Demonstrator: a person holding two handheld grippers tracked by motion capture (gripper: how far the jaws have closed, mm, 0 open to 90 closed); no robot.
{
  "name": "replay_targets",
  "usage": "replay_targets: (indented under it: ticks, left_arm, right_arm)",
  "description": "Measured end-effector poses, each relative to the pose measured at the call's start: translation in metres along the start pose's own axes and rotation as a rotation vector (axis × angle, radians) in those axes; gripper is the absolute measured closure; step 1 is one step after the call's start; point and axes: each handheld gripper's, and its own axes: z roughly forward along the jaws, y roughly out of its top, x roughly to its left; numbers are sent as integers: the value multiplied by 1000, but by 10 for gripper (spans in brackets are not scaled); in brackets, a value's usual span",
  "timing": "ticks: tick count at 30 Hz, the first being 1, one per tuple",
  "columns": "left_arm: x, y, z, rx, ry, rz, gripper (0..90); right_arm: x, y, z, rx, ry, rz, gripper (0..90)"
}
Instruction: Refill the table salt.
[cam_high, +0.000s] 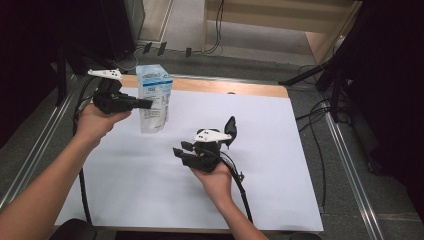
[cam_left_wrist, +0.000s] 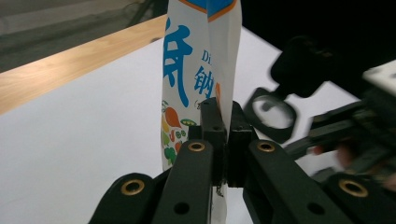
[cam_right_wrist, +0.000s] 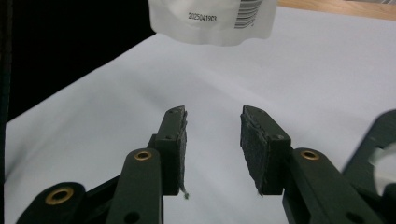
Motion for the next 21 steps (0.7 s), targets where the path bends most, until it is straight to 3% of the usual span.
replay_targets:
  ticks: [2,7,11,21]
  left_arm:
    - [6,-2,5,12,30,-4,900]
    - [19,-4,18,14,45,-33,900]
    - [24,-6,29,26,71,-28,900]
    - [34,-13,47,33,76,-54,900]
  right_arm:
    - [-3,-1,-5,6,-1,10,617]
    - [-14,-5,-22,14,-3,15,614]
    - [-22,-9,-36,23,-2,27,610]
    - [-36,-14,-56,35,-19,15,611]
